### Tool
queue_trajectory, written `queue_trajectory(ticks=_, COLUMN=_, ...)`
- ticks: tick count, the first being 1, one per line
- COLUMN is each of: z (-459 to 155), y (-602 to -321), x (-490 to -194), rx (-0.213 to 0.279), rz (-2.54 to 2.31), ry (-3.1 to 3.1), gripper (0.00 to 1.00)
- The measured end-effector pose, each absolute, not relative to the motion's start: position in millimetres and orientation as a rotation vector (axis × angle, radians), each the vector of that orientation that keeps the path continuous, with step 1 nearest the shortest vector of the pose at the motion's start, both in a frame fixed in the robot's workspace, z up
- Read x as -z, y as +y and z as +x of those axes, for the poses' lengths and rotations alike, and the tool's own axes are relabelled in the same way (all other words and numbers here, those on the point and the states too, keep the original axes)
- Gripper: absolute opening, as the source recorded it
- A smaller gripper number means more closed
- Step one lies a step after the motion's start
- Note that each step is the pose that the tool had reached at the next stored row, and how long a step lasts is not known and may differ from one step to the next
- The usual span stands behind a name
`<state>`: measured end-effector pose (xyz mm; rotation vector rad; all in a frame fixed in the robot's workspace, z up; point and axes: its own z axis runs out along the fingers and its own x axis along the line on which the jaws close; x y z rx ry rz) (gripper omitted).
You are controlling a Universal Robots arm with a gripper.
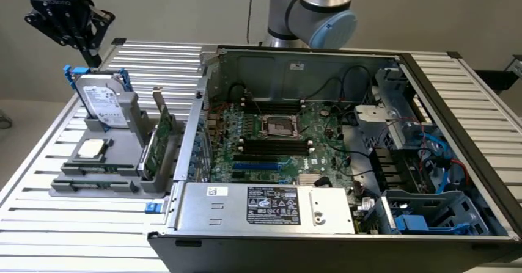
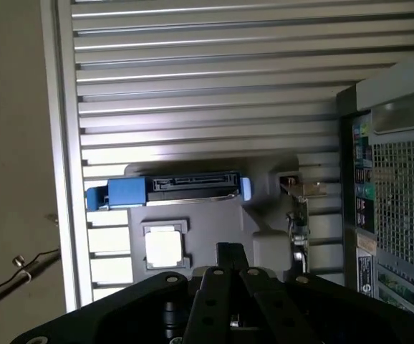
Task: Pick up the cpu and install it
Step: 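Reach for the cpu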
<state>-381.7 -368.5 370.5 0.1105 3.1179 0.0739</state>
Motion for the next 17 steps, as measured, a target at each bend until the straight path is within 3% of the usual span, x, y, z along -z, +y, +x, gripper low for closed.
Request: queue_trajectory(ticks=17, z=-433, y=-379, x=-354, rx=-0.073, rz=0.109, ry=3.134, gripper=0.11)
